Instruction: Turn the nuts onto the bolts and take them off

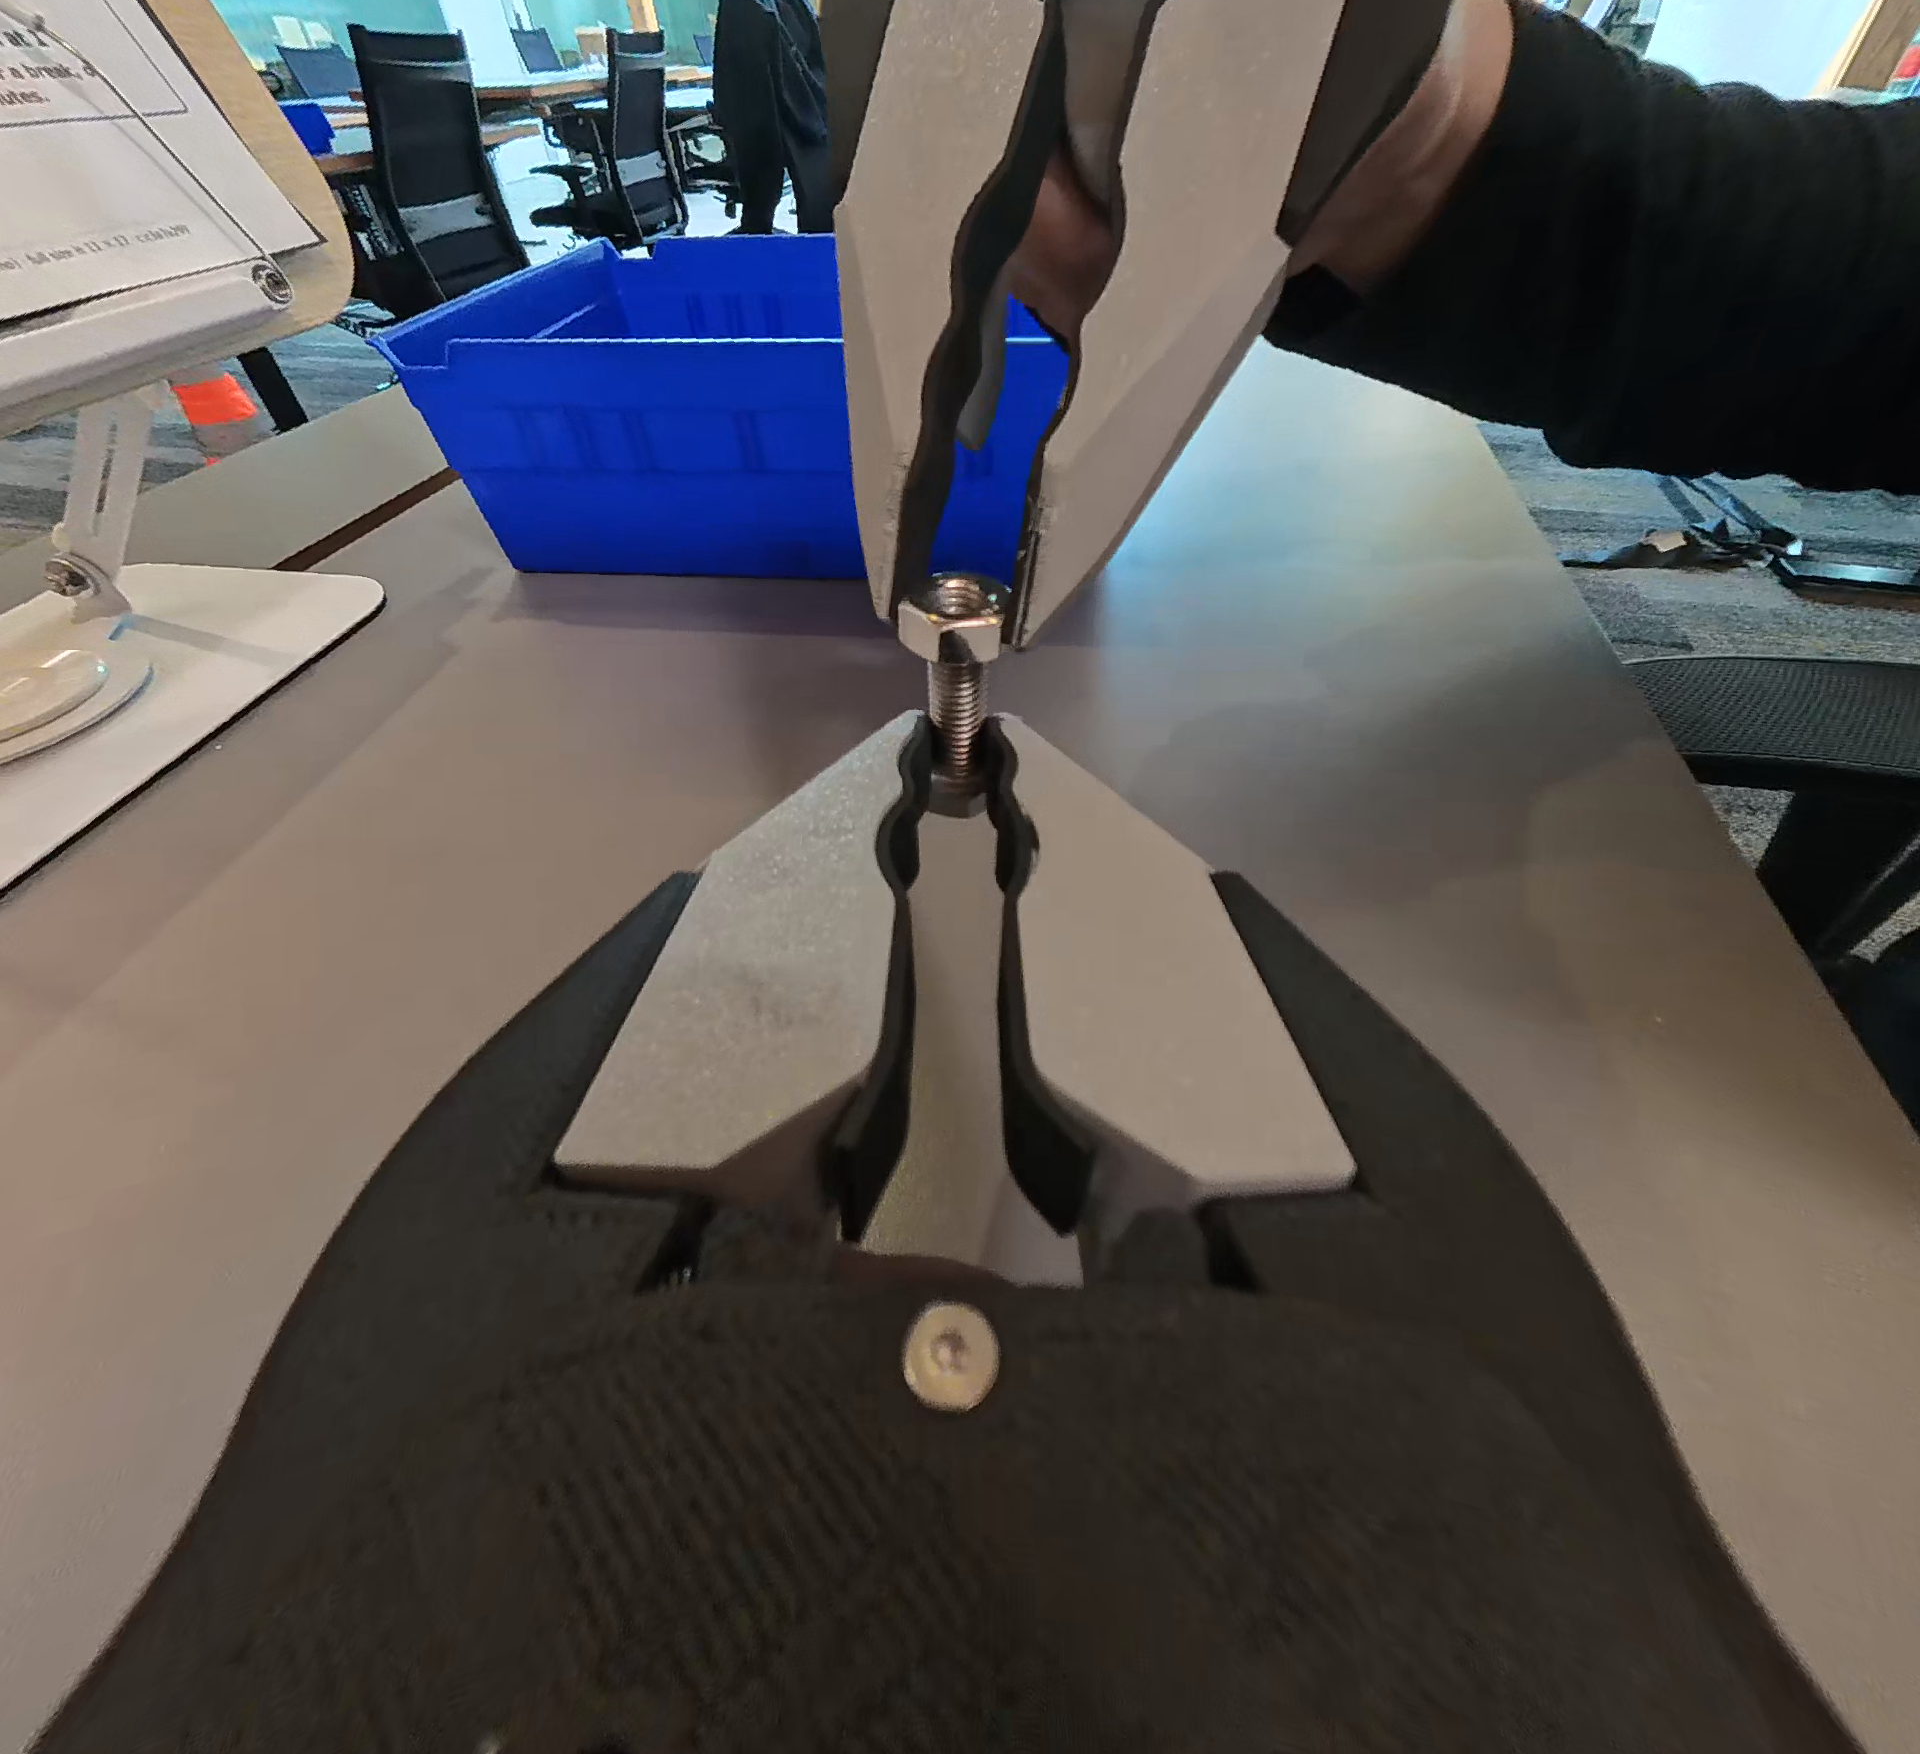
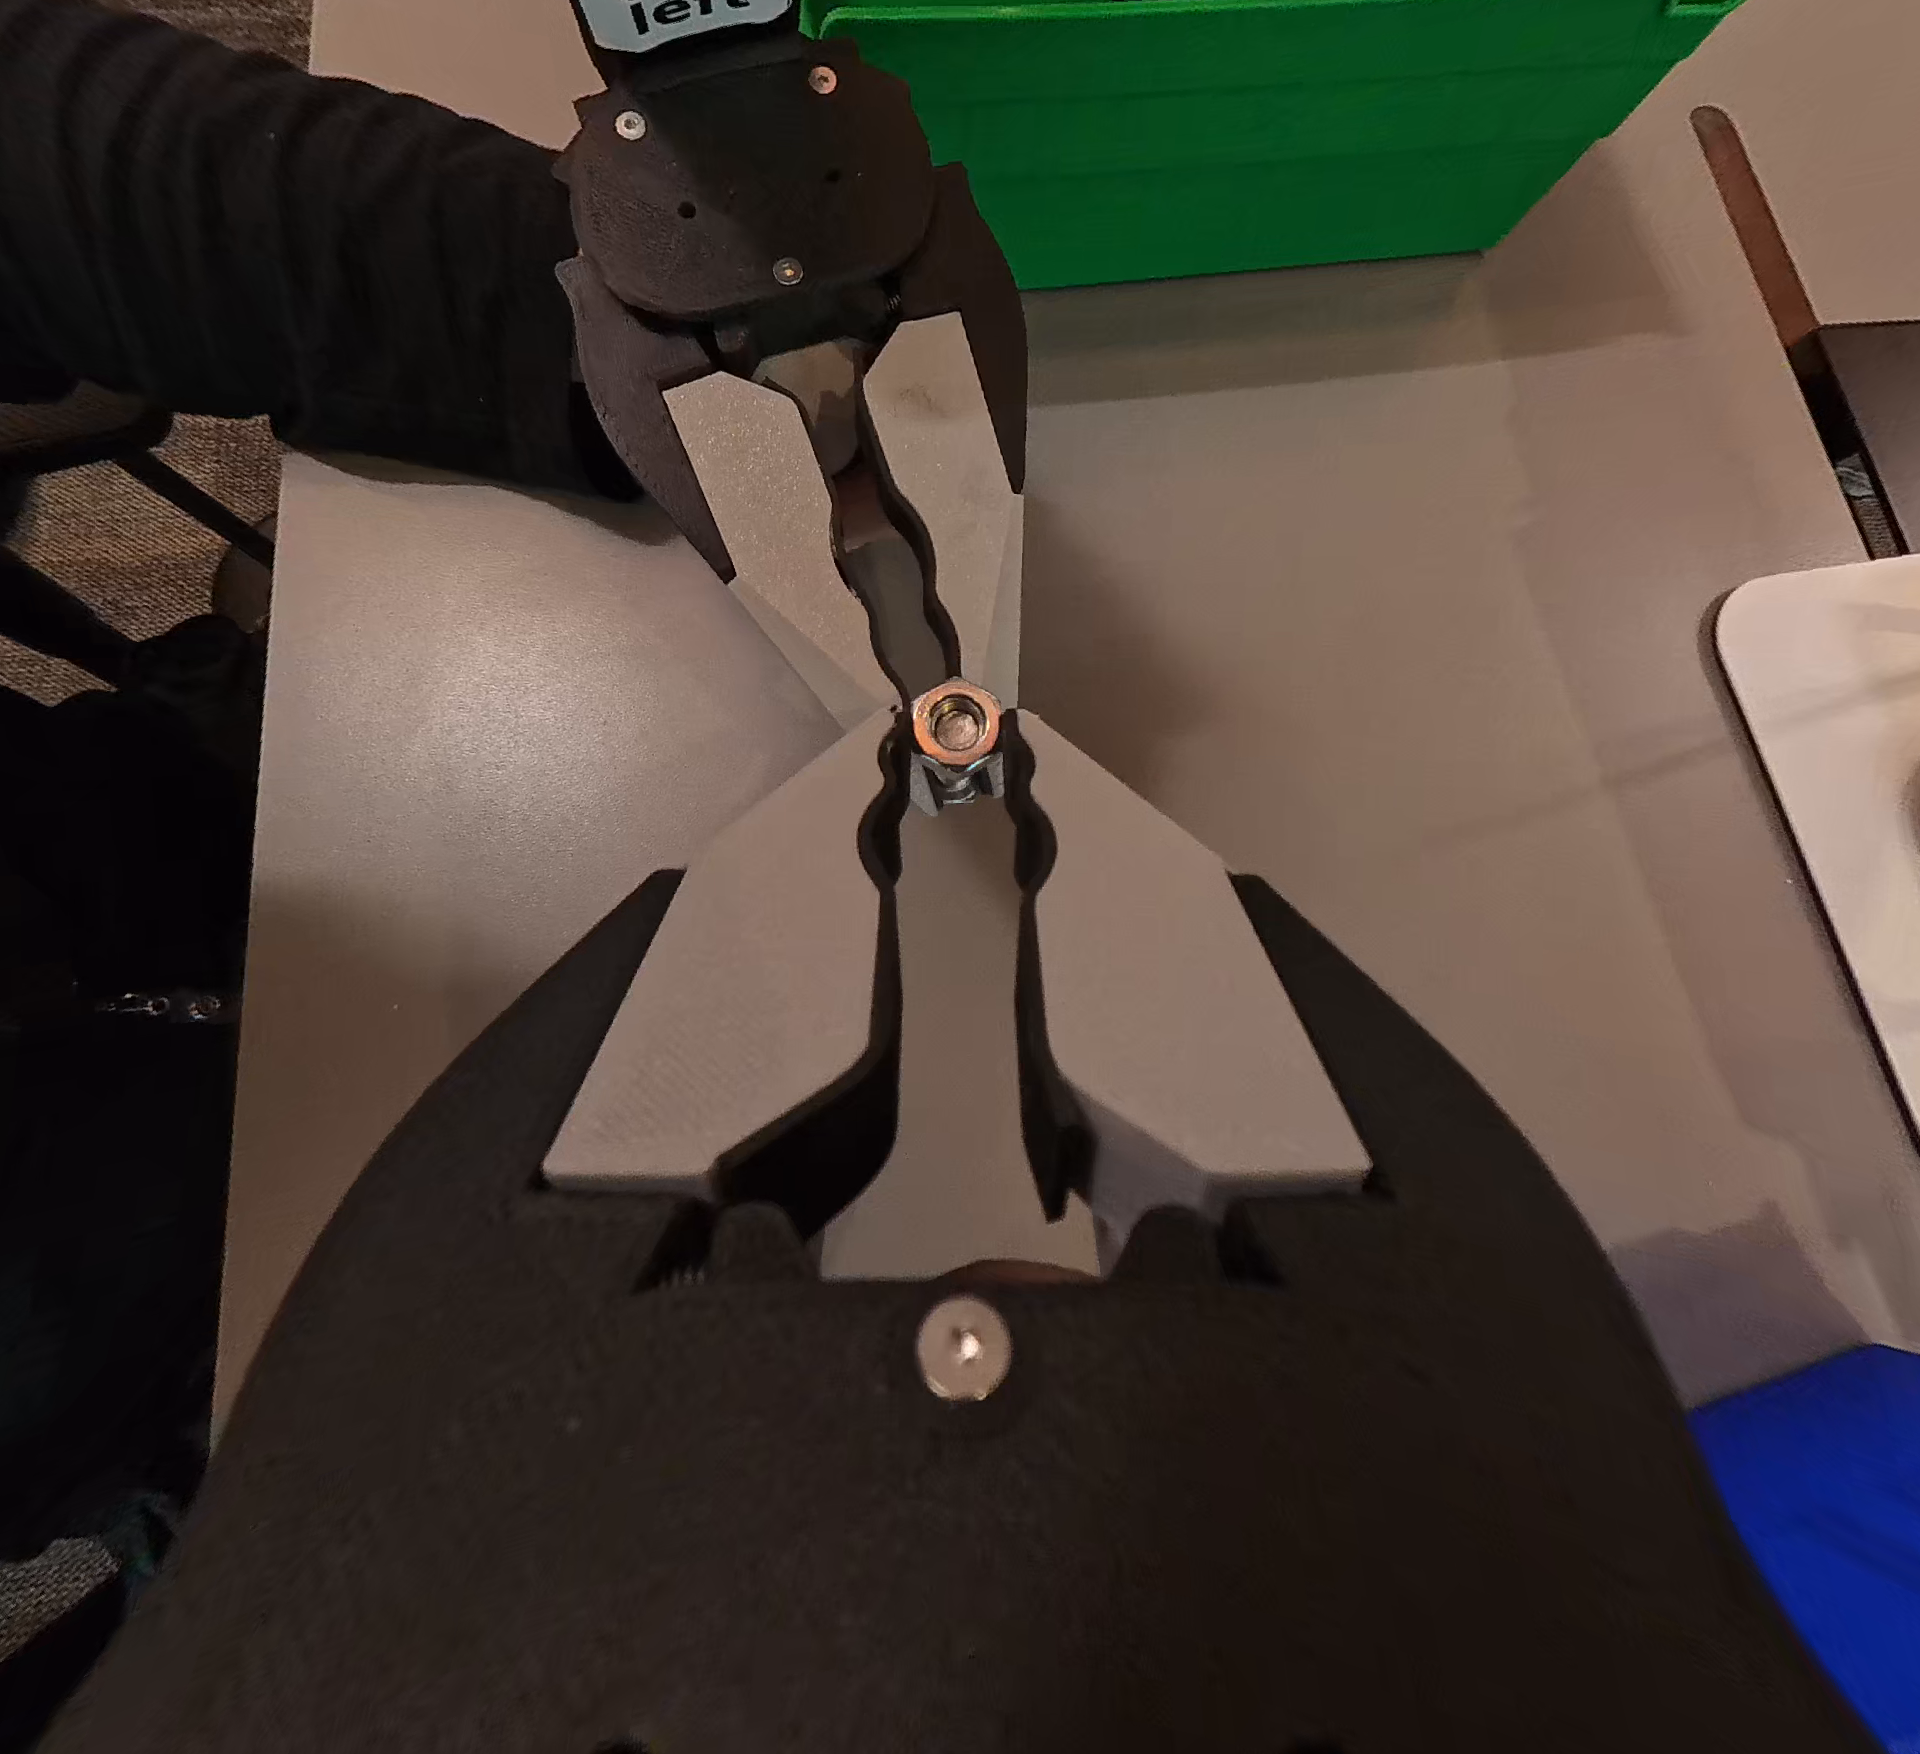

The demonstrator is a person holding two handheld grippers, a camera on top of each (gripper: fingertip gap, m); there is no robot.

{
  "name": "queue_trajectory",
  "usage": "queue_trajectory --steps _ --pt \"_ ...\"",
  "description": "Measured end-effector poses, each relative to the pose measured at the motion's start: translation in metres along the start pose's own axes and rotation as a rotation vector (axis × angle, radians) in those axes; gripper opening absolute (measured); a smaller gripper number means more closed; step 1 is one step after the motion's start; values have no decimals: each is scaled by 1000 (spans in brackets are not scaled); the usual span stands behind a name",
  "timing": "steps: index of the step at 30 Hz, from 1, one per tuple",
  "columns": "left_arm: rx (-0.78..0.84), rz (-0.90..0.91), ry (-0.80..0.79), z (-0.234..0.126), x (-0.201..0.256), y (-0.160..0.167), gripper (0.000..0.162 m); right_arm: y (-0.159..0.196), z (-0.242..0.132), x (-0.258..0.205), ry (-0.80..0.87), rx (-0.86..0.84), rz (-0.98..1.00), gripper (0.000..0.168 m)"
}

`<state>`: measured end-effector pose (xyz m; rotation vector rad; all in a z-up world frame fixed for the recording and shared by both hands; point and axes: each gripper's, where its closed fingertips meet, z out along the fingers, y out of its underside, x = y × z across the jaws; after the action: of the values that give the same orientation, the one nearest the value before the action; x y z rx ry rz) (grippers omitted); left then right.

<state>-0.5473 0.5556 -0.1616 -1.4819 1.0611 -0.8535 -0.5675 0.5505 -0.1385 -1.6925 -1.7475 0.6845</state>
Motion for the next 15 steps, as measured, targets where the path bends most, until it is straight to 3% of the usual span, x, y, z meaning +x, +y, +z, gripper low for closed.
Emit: queue_trajectory --steps 15 --pt "-17 9 -1 1 1 2 7 3 1 -1 -17 -63 15 14"
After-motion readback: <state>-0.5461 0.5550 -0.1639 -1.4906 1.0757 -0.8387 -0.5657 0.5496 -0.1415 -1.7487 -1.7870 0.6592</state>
